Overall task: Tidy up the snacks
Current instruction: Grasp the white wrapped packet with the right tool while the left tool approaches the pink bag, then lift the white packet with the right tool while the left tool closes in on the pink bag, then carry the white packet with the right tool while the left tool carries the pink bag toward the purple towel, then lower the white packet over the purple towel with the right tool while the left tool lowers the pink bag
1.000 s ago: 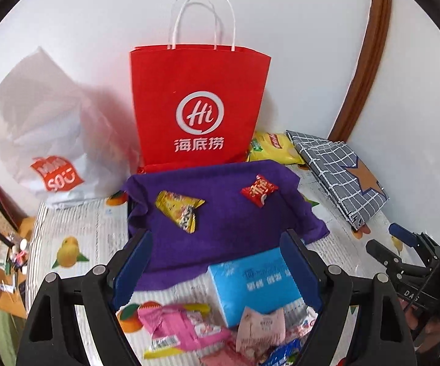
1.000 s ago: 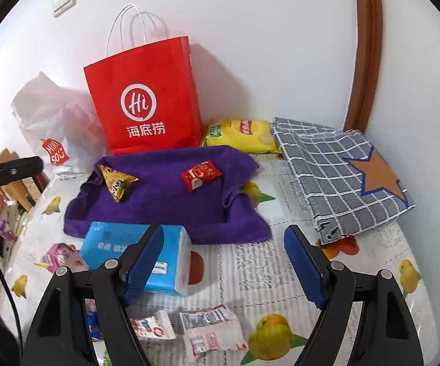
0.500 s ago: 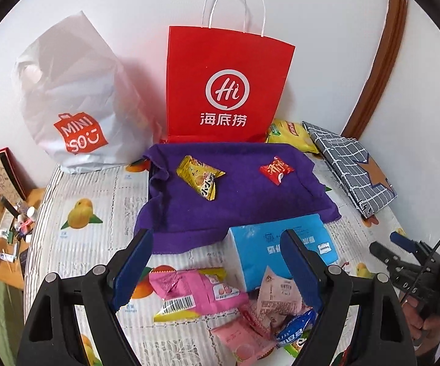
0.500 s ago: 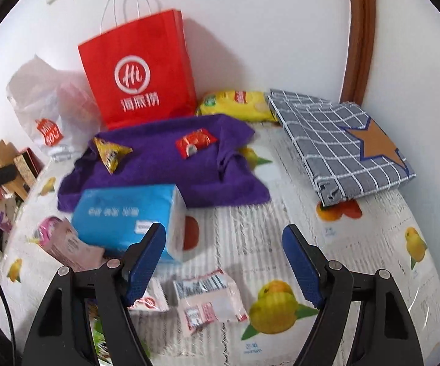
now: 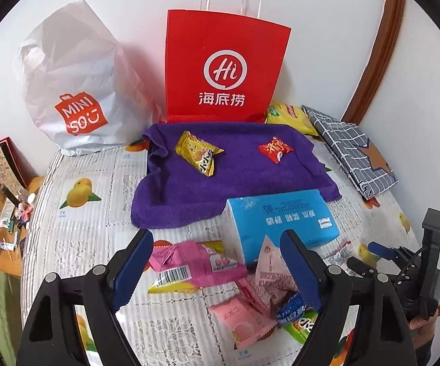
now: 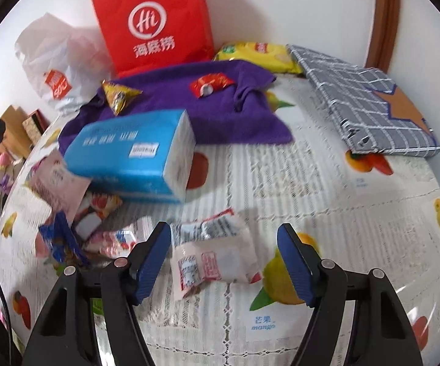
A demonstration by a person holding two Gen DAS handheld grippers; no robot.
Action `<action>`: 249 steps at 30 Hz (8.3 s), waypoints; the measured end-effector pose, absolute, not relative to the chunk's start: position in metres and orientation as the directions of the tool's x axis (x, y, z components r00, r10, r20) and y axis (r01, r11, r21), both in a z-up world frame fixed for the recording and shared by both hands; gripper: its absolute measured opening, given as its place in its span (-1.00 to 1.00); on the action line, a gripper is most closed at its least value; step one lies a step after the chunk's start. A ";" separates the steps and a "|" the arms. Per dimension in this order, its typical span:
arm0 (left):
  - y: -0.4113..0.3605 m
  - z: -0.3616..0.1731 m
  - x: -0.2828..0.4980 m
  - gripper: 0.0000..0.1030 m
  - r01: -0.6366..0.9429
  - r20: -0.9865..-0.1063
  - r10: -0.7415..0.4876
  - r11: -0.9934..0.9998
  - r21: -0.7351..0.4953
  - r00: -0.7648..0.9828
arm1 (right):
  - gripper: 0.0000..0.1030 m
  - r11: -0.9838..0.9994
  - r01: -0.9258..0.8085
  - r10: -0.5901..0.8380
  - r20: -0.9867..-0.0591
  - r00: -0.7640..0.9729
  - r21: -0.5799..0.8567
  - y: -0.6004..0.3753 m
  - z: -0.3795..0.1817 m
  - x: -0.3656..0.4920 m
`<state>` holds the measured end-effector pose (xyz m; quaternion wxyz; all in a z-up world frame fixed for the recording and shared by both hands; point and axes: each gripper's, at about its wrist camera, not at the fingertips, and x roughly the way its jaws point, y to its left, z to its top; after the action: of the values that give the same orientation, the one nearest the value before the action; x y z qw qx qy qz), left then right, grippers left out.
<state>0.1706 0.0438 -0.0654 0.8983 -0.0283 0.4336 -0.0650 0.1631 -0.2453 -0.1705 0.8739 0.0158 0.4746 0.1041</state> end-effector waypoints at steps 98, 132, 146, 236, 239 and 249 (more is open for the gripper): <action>0.080 -0.148 0.195 0.64 0.030 -0.869 -0.200 0.977 -0.209 0.453 | -0.52 0.969 -0.225 0.214 -0.796 0.566 0.101 -0.242 -0.159 0.169; 0.088 -0.146 0.183 0.42 0.024 -0.839 -0.241 0.964 -0.263 0.487 | -0.52 0.971 -0.217 0.213 -0.789 0.576 0.104 -0.243 -0.152 0.162; 0.096 -0.126 0.165 0.42 0.007 -0.818 -0.236 0.962 -0.273 0.524 | -0.52 0.970 -0.220 0.223 -0.758 0.613 0.107 -0.243 -0.130 0.150; 0.053 -0.086 0.346 0.43 0.106 -0.783 -0.302 0.950 -0.294 0.544 | -0.52 0.959 -0.274 0.240 -0.738 0.630 0.077 -0.184 -0.102 0.366; 0.055 -0.090 0.350 0.43 0.095 -0.788 -0.299 0.950 -0.296 0.538 | -0.52 0.960 -0.268 0.237 -0.745 0.624 0.081 -0.188 -0.105 0.370; 0.058 -0.101 0.357 0.43 0.077 -0.803 -0.298 0.950 -0.303 0.515 | -0.52 0.954 -0.290 0.242 -0.776 0.583 0.080 -0.183 -0.120 0.377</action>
<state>0.3567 0.0584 -0.1006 0.8628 -0.1153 0.4801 -0.1087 0.3766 -0.1832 -0.1199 0.8892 -0.0279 0.4314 0.1498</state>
